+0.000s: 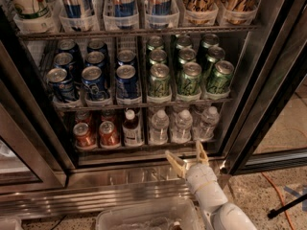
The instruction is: Pick water bottle from bottom shelf of fridge
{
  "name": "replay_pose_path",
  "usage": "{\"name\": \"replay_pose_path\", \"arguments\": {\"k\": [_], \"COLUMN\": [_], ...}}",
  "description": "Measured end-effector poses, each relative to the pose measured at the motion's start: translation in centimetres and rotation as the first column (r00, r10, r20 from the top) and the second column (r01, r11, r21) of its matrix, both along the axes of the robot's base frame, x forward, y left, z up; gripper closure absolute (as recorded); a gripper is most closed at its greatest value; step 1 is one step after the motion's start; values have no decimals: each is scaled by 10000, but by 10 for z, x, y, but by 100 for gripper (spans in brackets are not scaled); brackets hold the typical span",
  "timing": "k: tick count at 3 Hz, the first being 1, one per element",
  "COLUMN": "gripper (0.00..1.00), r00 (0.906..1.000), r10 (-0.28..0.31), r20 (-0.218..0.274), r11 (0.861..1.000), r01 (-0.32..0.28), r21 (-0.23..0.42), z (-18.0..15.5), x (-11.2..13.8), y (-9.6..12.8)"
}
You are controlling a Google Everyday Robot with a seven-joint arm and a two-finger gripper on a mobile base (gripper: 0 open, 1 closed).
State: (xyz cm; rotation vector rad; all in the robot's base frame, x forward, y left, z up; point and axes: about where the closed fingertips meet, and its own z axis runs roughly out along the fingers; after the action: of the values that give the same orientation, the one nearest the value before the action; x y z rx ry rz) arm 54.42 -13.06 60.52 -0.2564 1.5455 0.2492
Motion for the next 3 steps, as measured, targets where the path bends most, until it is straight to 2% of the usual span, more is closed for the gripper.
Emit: {"name": "replay_pose_path", "arguments": {"k": [1, 2, 3], "gripper": [24, 34, 32], "r00": [10000, 10000, 10000], "r10": [0, -2, -1], "r20": [0, -1, 12], "r11": [10000, 10000, 10000], "r01": [0, 2, 1], "r21": [0, -1, -31], "z": [0, 0, 2], "x": [0, 0, 6], "y": [0, 0, 0]}}
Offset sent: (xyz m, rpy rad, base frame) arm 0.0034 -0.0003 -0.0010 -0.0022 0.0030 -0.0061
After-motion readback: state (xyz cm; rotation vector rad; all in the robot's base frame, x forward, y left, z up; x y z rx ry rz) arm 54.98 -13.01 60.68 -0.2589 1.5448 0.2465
